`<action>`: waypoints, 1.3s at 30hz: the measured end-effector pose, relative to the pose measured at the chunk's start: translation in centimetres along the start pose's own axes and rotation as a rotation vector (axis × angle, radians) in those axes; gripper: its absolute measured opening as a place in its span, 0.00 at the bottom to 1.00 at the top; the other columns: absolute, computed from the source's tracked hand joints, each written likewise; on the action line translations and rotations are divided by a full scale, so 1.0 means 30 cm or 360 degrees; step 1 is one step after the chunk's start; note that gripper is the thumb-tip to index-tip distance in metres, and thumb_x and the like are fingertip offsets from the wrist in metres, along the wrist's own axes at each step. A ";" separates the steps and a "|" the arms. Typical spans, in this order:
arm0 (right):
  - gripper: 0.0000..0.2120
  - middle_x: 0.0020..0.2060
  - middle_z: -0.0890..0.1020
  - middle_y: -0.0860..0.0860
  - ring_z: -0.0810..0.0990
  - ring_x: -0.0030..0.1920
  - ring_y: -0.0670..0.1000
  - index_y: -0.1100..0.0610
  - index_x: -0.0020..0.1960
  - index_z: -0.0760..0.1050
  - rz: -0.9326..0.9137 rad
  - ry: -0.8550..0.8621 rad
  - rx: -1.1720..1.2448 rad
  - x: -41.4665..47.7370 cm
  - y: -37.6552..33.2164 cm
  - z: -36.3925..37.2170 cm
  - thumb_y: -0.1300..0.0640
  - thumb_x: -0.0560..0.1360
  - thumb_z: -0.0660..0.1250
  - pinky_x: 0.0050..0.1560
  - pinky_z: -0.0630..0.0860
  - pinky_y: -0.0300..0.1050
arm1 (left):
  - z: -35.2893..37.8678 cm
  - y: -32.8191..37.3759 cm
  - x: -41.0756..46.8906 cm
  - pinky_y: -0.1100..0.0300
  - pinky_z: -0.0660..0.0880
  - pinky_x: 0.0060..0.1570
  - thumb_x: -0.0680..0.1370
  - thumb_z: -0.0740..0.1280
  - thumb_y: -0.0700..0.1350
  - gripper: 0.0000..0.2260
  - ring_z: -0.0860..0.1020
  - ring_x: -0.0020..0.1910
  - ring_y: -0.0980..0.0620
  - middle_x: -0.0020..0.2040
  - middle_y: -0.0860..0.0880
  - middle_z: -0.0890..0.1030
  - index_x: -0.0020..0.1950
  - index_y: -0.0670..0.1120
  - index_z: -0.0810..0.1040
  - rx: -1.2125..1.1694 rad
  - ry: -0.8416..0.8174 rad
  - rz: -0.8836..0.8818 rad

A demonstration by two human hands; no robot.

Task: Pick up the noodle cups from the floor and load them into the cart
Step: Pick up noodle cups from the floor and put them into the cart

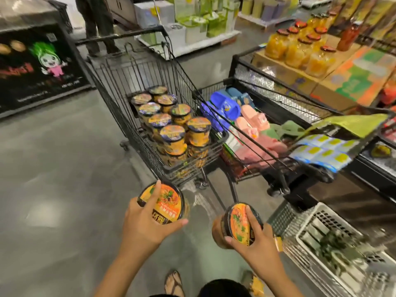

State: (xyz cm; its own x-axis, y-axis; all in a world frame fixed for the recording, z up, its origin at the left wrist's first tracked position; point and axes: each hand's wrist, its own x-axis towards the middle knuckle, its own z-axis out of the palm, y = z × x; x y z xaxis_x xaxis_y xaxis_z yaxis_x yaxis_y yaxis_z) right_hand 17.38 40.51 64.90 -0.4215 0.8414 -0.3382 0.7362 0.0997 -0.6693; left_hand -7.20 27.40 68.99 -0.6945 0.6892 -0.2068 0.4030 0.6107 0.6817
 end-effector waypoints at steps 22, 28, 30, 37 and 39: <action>0.49 0.50 0.72 0.50 0.76 0.57 0.53 0.28 0.73 0.48 -0.0597 -0.0318 -0.0620 1.412 -0.936 -0.036 0.18 0.54 0.57 0.56 0.74 0.48 | -0.287 0.190 1.264 0.55 0.71 0.60 0.54 0.65 0.77 0.50 0.71 0.62 0.45 0.58 0.49 0.65 0.74 0.72 0.48 0.0030 0.0322 -0.0435; 0.48 0.46 0.71 0.52 0.77 0.52 0.56 0.31 0.75 0.47 -0.0753 -0.0406 -0.0791 1.899 -1.243 0.039 0.18 0.59 0.56 0.49 0.74 0.46 | -0.347 0.207 1.699 0.52 0.71 0.60 0.56 0.63 0.79 0.50 0.71 0.64 0.41 0.63 0.44 0.66 0.75 0.70 0.50 0.0161 0.0342 -0.0663; 0.49 0.47 0.73 0.54 0.78 0.50 0.57 0.32 0.75 0.48 -0.0765 -0.0417 -0.0799 2.045 -1.313 0.097 0.17 0.58 0.54 0.50 0.76 0.47 | -0.362 0.193 1.826 0.50 0.71 0.61 0.58 0.64 0.78 0.49 0.70 0.66 0.39 0.69 0.41 0.64 0.76 0.69 0.49 0.0230 0.0312 -0.0731; 0.50 0.62 0.72 0.63 0.72 0.64 0.62 0.38 0.77 0.48 -0.0796 -0.0457 -0.0838 2.405 -1.479 0.285 0.18 0.61 0.56 0.59 0.75 0.52 | -0.372 0.110 2.183 0.48 0.69 0.64 0.61 0.64 0.78 0.49 0.64 0.71 0.37 0.73 0.37 0.60 0.77 0.66 0.49 0.0466 0.0251 -0.0845; 0.51 0.63 0.71 0.64 0.71 0.65 0.62 0.40 0.78 0.48 -0.0795 -0.0478 -0.0866 2.473 -1.510 0.322 0.18 0.62 0.56 0.58 0.74 0.52 | -0.360 0.084 2.252 0.48 0.70 0.64 0.60 0.63 0.79 0.50 0.65 0.71 0.37 0.73 0.35 0.60 0.77 0.66 0.47 0.0506 0.0236 -0.0868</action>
State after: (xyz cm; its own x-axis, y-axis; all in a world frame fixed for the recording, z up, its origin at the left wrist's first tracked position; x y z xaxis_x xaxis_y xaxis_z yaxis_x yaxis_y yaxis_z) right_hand -52.36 93.29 63.74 -0.8374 0.4574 -0.2994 0.5453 0.7378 -0.3978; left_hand -59.54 71.30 64.32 -0.9151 0.2001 -0.3501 0.1102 0.9592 0.2602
